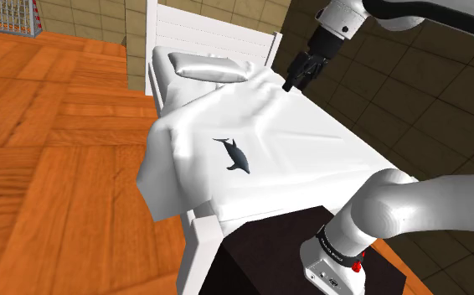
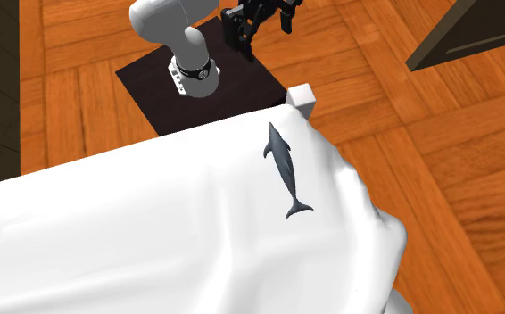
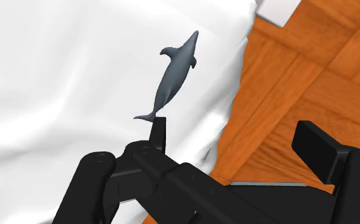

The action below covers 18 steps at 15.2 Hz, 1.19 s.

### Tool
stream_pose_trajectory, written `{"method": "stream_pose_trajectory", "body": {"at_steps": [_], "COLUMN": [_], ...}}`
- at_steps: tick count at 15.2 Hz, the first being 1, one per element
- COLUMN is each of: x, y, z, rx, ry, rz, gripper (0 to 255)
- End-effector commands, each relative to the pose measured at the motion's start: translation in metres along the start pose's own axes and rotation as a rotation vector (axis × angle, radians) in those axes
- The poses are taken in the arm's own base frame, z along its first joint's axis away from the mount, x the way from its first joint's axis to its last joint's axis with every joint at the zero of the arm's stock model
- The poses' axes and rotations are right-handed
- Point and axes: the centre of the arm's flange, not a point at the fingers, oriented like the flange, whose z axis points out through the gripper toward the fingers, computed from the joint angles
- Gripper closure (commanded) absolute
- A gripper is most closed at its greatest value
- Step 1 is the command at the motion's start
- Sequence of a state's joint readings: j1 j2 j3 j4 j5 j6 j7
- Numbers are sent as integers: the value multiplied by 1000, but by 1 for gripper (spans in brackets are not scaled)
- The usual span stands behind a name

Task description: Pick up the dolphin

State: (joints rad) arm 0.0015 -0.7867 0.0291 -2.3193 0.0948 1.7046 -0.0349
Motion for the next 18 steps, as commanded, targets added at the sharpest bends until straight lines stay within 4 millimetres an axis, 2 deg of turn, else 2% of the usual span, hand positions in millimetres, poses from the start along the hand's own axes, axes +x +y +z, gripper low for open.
{"method": "stream_pose_trajectory", "body": {"at_steps": [1, 10, 18], "x": [0, 55, 92], "y": [0, 20, 41], "z": [0, 111, 214], "rx": [0, 22, 41], "ry": [0, -95, -179], "rz": [0, 125, 235], "gripper": [0, 0, 0]}}
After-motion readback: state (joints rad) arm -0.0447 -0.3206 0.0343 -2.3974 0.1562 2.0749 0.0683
